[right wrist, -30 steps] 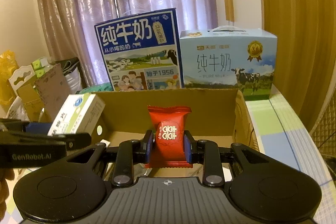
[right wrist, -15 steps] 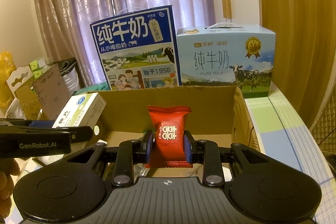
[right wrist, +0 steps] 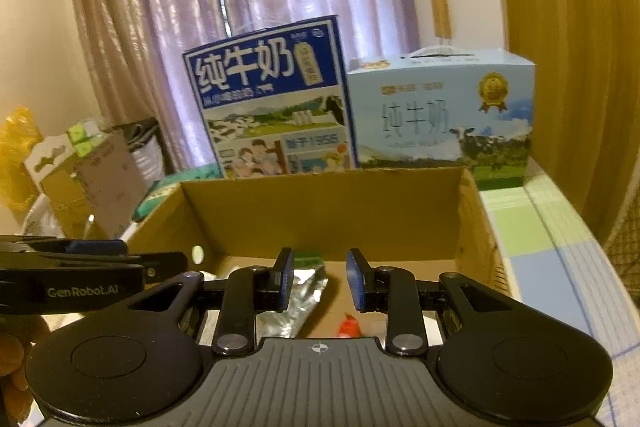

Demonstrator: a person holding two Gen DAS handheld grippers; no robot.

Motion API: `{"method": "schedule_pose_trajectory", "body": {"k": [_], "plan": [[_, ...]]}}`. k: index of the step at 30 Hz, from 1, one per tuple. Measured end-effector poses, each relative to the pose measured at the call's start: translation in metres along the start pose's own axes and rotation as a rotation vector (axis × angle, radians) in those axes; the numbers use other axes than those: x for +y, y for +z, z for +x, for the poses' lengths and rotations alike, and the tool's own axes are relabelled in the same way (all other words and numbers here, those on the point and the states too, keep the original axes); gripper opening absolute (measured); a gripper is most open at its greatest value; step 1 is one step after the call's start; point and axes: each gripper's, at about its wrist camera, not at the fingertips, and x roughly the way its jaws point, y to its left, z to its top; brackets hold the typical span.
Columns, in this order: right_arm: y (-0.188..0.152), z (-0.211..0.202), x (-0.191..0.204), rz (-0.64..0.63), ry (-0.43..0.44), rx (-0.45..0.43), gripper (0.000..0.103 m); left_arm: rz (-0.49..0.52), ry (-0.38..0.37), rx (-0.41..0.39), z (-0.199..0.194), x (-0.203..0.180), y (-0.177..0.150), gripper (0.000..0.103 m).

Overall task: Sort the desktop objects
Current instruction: 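Open both grippers to drop the medicine box and candy packet into the box, then move both grippers back toward the green box and black cable on the table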

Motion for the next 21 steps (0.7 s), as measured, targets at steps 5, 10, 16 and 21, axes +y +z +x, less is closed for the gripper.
{"method": "schedule_pose_trajectory", "body": {"k": [5, 10, 16, 21], "plan": [[-0.003, 0.001, -0.004, 0.012, -0.016, -0.004, 0.028, 0.005, 0.002, -0.002, -0.003, 0.0, -0.001, 0.067], [-0.001, -0.005, -0.009, 0.033, -0.047, -0.036, 0.045, 0.018, 0.008, -0.004, -0.004, -0.001, -0.003, 0.068], [-0.002, -0.008, -0.008, 0.027, -0.051, -0.045, 0.053, 0.023, 0.007, -0.006, -0.006, 0.0, -0.003, 0.069], [-0.005, -0.011, -0.005, 0.005, -0.053, -0.055, 0.056, 0.041, 0.008, -0.017, -0.013, 0.001, -0.005, 0.073]]}}
